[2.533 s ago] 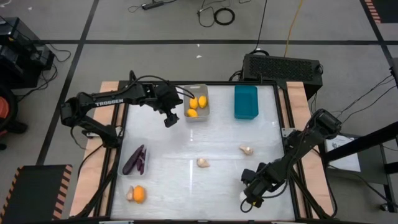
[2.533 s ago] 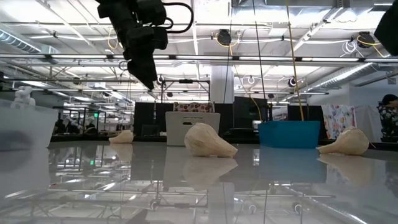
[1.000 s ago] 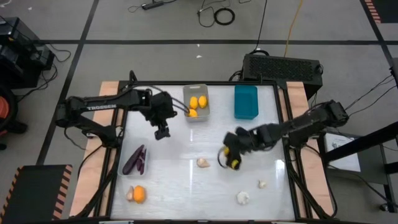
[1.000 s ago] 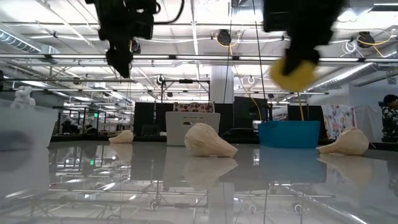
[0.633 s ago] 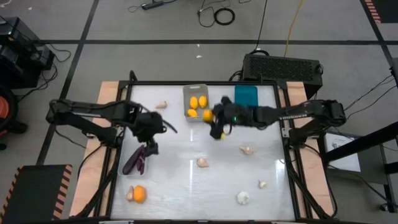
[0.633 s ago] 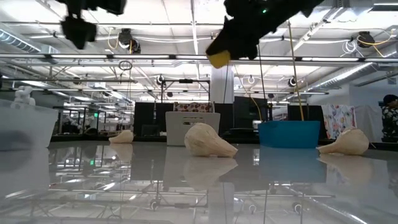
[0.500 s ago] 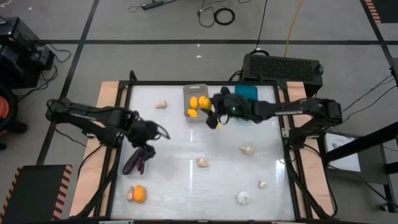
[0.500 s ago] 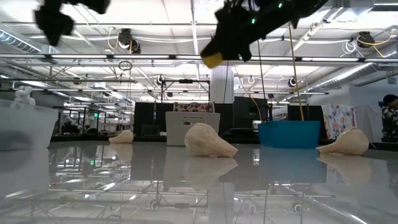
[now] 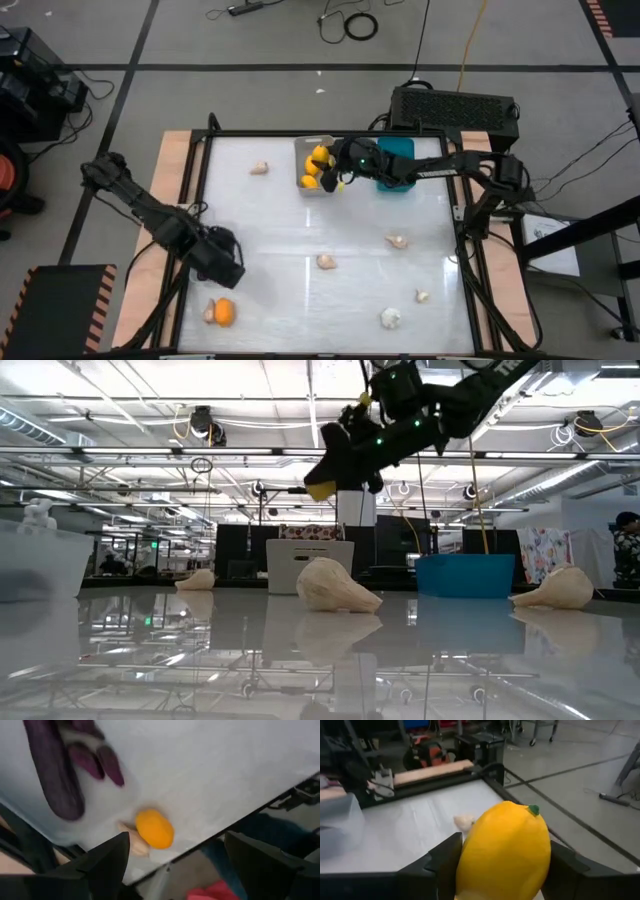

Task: Sort produce into baskets
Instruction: Put the yellow lemon into the gray bin

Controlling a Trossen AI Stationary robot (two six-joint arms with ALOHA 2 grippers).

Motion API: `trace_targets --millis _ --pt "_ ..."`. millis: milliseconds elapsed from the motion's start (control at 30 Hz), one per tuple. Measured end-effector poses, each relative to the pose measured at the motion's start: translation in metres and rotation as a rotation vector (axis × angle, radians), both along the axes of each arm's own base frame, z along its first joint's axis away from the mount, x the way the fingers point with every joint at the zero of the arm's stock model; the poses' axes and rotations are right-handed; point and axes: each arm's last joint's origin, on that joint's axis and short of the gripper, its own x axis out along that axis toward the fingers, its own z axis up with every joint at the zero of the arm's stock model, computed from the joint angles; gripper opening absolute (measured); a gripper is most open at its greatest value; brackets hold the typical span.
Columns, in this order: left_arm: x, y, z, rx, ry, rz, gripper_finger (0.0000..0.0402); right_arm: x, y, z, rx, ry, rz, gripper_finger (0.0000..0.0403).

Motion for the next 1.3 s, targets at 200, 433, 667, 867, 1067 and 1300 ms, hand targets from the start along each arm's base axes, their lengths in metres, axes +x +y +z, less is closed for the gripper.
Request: trace_targets --millis 200,433,667,867,1067,1300 --pt "0.002 -0.036 -0.018 -0.014 0.099 0.136 0.0331 0.009 -0.004 -0.030 0.031 0.073 -0.002 0.0208" --pt "0.017 -0.071 -0.043 -0.081 0.156 0.222 0.0331 0.011 -0.005 -0.041 0.056 0.104 -0.008 0.0218" --pt "0.028 -0.096 -0.074 -0.051 0.181 0.195 0.0331 0.009 -0.008 -0.042 0.058 0.115 -0.017 0.0268" --pt "0.023 -0.098 -0.088 0.042 0.249 0.184 0.0331 0.008 -0.007 -0.044 0.069 0.146 -0.016 0.0314" --pt "0.011 -0.093 -0.089 0.146 0.318 0.172 0.0331 0.004 -0.006 -0.042 0.112 0.160 -0.031 0.0341" --pt "0.006 -0.097 -0.090 0.168 0.289 0.112 0.0331 0.003 -0.005 -0.042 0.168 0.163 -0.052 0.0345"
